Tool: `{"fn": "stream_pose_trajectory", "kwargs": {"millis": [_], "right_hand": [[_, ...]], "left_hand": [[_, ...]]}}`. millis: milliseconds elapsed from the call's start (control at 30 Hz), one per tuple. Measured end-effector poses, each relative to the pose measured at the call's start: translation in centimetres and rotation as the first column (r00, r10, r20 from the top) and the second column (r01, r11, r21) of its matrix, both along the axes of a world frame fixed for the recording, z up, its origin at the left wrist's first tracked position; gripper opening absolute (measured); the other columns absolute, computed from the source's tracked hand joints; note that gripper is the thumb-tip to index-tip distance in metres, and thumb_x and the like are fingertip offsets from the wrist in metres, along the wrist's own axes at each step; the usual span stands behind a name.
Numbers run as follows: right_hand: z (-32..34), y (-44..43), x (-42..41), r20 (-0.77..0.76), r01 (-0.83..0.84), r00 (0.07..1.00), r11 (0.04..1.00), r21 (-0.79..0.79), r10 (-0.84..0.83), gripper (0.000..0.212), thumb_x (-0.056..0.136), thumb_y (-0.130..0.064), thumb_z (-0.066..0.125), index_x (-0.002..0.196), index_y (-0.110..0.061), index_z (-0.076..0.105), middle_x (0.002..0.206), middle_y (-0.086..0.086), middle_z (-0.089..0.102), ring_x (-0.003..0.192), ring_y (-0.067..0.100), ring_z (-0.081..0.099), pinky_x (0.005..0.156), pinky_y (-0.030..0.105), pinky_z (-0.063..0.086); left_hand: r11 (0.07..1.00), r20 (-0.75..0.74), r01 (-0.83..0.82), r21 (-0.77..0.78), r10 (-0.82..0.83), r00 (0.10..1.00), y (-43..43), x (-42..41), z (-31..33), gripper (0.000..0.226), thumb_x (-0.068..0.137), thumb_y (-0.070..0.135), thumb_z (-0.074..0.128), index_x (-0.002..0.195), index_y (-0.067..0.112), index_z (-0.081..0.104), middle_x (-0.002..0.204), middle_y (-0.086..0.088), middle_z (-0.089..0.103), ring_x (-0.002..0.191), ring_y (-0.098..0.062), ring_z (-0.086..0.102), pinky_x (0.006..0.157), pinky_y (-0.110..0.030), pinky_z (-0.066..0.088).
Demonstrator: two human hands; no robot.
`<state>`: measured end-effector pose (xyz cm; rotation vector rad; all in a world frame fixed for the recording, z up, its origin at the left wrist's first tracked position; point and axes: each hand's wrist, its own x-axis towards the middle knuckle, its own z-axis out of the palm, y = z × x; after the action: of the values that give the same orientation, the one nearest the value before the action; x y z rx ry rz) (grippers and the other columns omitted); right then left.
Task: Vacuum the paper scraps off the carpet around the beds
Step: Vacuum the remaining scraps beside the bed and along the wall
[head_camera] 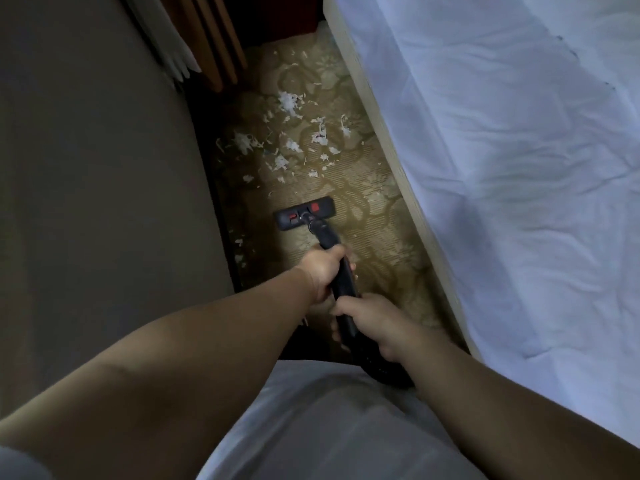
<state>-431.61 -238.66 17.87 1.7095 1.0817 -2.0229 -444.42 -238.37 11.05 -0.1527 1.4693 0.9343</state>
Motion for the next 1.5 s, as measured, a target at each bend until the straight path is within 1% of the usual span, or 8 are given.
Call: {"fn": "stream_pose_trajectory", "kwargs": {"millis": [233,367,533,700,967,1200,1300,1500], "right_hand": [[-1.0,7.2,-7.0,-0.046,0.014,0.999,1.000,-0.021,-0.015,0.014,0.087,-0.015,0.071,0.094,-0.004,0.070,0.074,0.011,0.072,0.072,0.024,0.070,0.067,0.037,0.054],[-1.1,12.7,-9.8,-0.019,-0.063,0.998,0.998,-0.028,0.062,0.023,0.076,-0.024,0.077,0.090,-0.006,0.073,0.080,0.013,0.075,0.084,0.033,0.074,0.080,0.046,0.058],[-0.7,20.6,-13.2,0.018,-0.132,0.991,0.991,0.010,0.132,0.007,0.086,-0.014,0.072,0.086,-0.006,0.072,0.073,0.010,0.072,0.067,0.024,0.069,0.064,0.035,0.053],[-1.3,27.2,-16.8,0.058,-0.180,0.982,0.983,0.030,0.178,0.015,0.082,-0.015,0.072,0.091,-0.004,0.075,0.076,0.014,0.075,0.068,0.027,0.070,0.065,0.036,0.053],[-3.8,36.5,-27.0,0.057,-0.076,0.995,0.997,-0.020,0.077,0.021,0.079,-0.017,0.075,0.095,-0.003,0.074,0.078,0.011,0.074,0.064,0.022,0.069,0.065,0.036,0.053],[-4.5,42.1,-33.5,0.070,-0.044,0.997,0.999,0.020,0.042,0.007,0.091,-0.007,0.070,0.097,-0.005,0.071,0.057,0.002,0.068,0.042,0.011,0.062,0.043,0.018,0.046],[-3.7,43.9,-34.6,0.068,-0.045,0.997,0.998,0.040,0.043,0.004,0.093,-0.005,0.067,0.097,-0.005,0.067,0.067,0.006,0.064,0.034,0.004,0.057,0.036,0.011,0.039],[-3.1,43.9,-34.5,0.042,-0.019,0.999,1.000,0.017,0.018,0.011,0.090,-0.007,0.069,0.101,-0.006,0.071,0.063,0.004,0.066,0.037,0.006,0.059,0.038,0.012,0.041]], "left_hand": [[0.999,-0.010,-0.020,-0.027,0.020,1.000,7.1,-7.5,-0.4,0.038,0.097,0.023,0.065,0.127,0.002,0.056,0.071,-0.009,0.064,0.055,-0.023,0.062,0.057,-0.033,0.056],[0.997,-0.032,-0.068,-0.027,0.068,0.997,11.7,-9.9,-0.6,0.022,0.099,0.021,0.062,0.112,0.004,0.056,0.067,-0.007,0.061,0.054,-0.022,0.060,0.054,-0.031,0.054],[0.993,-0.036,-0.120,-0.005,0.120,0.992,18.7,-13.1,-0.5,0.024,0.100,0.023,0.059,0.113,0.004,0.056,0.072,-0.010,0.064,0.063,-0.028,0.061,0.068,-0.041,0.056],[0.993,-0.033,-0.120,0.001,0.120,0.992,24.8,-17.1,-1.0,0.030,0.099,0.023,0.061,0.121,0.004,0.056,0.074,-0.011,0.066,0.068,-0.029,0.064,0.061,-0.038,0.057],[0.998,-0.066,-0.011,-0.064,0.007,0.998,36.1,-27.6,-2.5,0.031,0.096,0.024,0.068,0.116,0.006,0.054,0.072,-0.011,0.064,0.068,-0.030,0.064,0.066,-0.043,0.057],[0.994,0.002,0.095,-0.056,-0.095,0.996,42.0,-34.5,-3.2,0.033,0.099,0.022,0.065,0.125,0.016,0.046,0.091,-0.012,0.060,0.083,-0.028,0.062,0.093,-0.057,0.056],[0.990,0.020,0.131,-0.047,-0.130,0.991,43.9,-35.8,-2.8,0.033,0.099,0.021,0.064,0.127,0.018,0.046,0.102,-0.014,0.058,0.085,-0.029,0.061,0.094,-0.057,0.055],[0.983,0.000,0.161,-0.092,-0.162,0.987,44.2,-35.5,-3.0,0.044,0.099,0.028,0.066,0.135,0.011,0.049,0.092,-0.011,0.061,0.084,-0.029,0.061,0.088,-0.053,0.057]]}}
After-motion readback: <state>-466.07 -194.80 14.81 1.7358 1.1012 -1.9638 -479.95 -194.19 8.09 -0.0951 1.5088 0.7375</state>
